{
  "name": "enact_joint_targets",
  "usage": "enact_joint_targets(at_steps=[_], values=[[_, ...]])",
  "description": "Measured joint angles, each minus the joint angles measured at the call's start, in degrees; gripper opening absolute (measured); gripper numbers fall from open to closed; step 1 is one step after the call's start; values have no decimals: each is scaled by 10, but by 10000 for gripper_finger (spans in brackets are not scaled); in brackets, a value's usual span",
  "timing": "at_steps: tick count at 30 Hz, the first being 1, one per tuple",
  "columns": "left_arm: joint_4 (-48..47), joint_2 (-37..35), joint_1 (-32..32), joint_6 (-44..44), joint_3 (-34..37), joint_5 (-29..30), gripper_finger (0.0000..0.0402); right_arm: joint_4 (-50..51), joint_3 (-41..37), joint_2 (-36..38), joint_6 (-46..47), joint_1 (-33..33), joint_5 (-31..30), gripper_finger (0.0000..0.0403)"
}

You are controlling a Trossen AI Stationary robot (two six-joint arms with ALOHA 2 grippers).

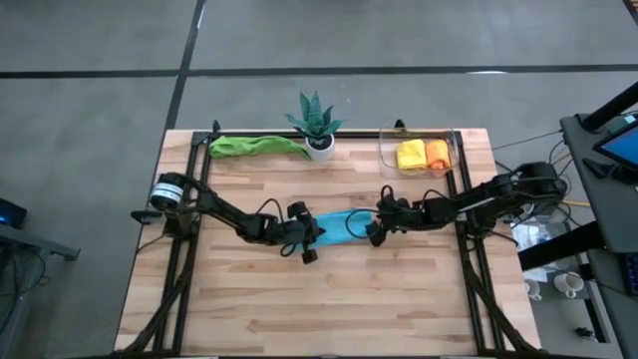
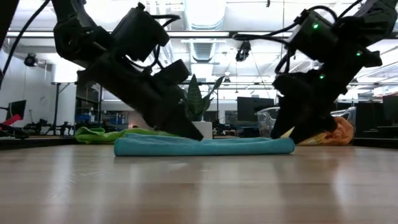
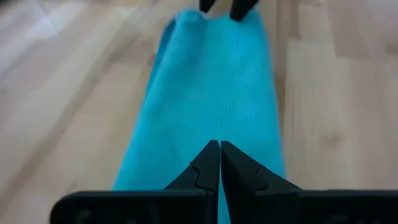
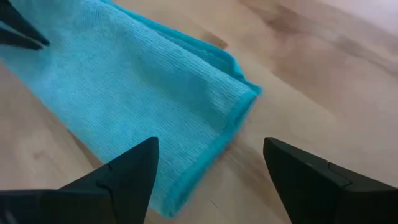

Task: Roll microfiber towels into tight, uniform cylinder then place into a basket
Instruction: Roll the blue microfiber cloth

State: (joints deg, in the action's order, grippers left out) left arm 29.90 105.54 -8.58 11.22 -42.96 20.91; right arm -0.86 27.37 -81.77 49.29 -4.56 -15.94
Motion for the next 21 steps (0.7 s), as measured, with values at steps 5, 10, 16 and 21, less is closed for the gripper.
enact_joint_targets(at_steps=[5, 10, 16, 21], values=[[-2, 1, 0, -1, 2, -23, 0, -8, 14, -36, 24, 0, -1, 284], [-4, 2, 0, 0, 5, -27, 0, -31, 31, -69, 44, 0, 6, 277], [-1, 25, 0, 4, 9, -27, 0, -32, 52, -88, 44, 0, 10, 271], [11, 54, 0, 4, -3, -22, 0, -28, 50, -85, 45, 0, 9, 252]])
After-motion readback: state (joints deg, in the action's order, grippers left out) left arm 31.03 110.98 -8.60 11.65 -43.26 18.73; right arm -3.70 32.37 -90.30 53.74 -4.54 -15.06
